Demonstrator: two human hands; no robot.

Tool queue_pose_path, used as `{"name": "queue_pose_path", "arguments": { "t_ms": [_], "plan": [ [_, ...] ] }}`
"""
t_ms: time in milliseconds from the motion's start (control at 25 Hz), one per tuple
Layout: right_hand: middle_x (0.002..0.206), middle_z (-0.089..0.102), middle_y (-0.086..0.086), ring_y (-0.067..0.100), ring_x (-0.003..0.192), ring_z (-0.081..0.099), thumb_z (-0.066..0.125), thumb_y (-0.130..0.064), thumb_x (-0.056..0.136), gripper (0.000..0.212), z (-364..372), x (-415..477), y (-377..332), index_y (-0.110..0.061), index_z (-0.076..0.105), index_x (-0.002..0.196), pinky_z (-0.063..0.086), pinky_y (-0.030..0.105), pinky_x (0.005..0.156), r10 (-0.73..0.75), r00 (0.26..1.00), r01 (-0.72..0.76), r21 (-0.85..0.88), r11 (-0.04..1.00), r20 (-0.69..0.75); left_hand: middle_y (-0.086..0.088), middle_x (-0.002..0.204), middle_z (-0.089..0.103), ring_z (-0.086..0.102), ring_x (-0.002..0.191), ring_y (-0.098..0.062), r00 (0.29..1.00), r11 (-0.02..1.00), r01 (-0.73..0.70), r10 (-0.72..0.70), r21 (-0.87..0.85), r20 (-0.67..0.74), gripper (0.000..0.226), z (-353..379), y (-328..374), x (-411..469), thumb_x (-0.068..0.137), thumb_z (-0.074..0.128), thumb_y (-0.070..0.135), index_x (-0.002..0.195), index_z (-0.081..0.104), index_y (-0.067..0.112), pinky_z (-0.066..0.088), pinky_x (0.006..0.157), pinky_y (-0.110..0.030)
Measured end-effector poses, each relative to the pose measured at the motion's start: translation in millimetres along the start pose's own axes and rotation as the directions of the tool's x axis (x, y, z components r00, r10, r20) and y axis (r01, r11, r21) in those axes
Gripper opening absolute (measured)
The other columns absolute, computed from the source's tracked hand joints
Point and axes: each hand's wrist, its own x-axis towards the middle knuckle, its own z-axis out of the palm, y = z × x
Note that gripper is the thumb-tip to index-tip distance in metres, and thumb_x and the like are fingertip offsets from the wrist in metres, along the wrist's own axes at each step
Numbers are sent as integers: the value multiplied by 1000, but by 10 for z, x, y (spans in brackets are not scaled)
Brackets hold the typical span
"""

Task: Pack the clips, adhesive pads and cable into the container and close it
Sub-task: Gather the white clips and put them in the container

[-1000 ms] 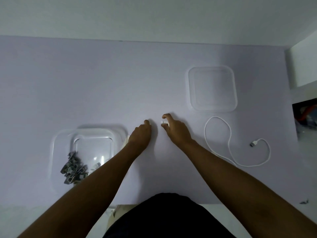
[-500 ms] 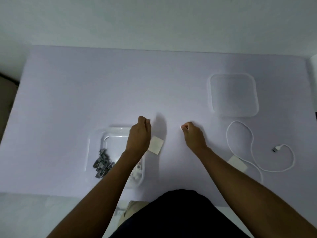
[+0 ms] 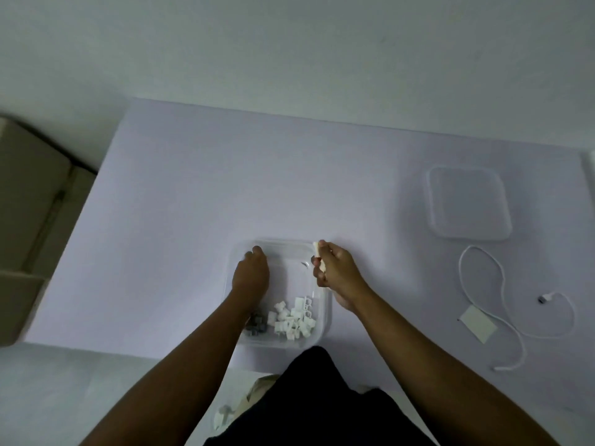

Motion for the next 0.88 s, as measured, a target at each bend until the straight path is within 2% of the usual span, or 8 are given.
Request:
{"name": "queue_pose_path", "arguments": {
  "t_ms": [160,360,520,600,640,720,800,880],
  "plan": [
    [74,50,3,12,51,39,48,-32,103,21,333,-29,161,-13,54,97,27,23,46,97,993,-97,-7,995,73,-19,120,57,59,107,-32,994,992,-107,105,73,40,33,-7,-140,109,98,41,5,132,43,2,53,89,-39],
    [73,53,4,14,55,47,44,-30,104,23,588,36,340,-10,52,96,35,25,49,213,977,-213,-28,977,3,-17,117,57,55,109,-31,986,984,-165,165,68,10,28,-42,-297,133,96,49,5,124,50,3,53,87,-38],
    [72,54,7,17,57,52,42,-26,104,21,704,207,429,-10,54,97,41,26,51,311,947,-314,-28,949,-80,-14,100,62,56,96,-31,939,967,-249,229,-47,-256,13,-294,-343,-19,89,58,2,102,62,4,48,71,-37],
    [71,53,8,17,57,52,42,-27,104,23,785,292,456,-9,54,96,43,26,51,331,938,-335,-25,942,-103,-13,105,61,55,99,-31,897,978,-187,130,-95,-422,18,-349,-486,-37,91,60,8,109,63,7,48,75,-39],
    [71,52,8,18,56,51,42,-27,105,24,832,335,463,-9,54,94,44,26,51,344,933,-347,-11,938,-108,-14,112,60,54,104,-32,900,977,-127,39,-174,-435,22,-327,-581,-27,96,56,17,116,61,9,49,80,-40],
    [73,51,9,19,58,51,42,-26,105,25,924,425,480,-8,55,92,48,26,53,372,920,-374,7,927,-121,-15,119,60,55,109,-31,952,914,-46,-82,-404,-293,33,-242,-712,9,104,39,30,123,57,11,45,88,-38],
    [80,57,11,20,65,57,45,-24,103,23,994,507,508,-6,60,97,55,29,56,386,913,-389,6,921,-131,-9,114,65,59,105,-24,986,808,-61,-43,-586,-162,41,-152,-717,22,106,26,34,118,60,13,41,87,-30],
    [88,65,11,21,72,61,49,-18,99,19,1047,566,516,-9,65,99,59,31,62,384,914,-386,11,922,-129,-5,112,67,58,100,-16,992,749,-51,-39,-660,-120,45,-145,-669,38,107,24,35,115,62,14,40,87,-27]
  ]
}}
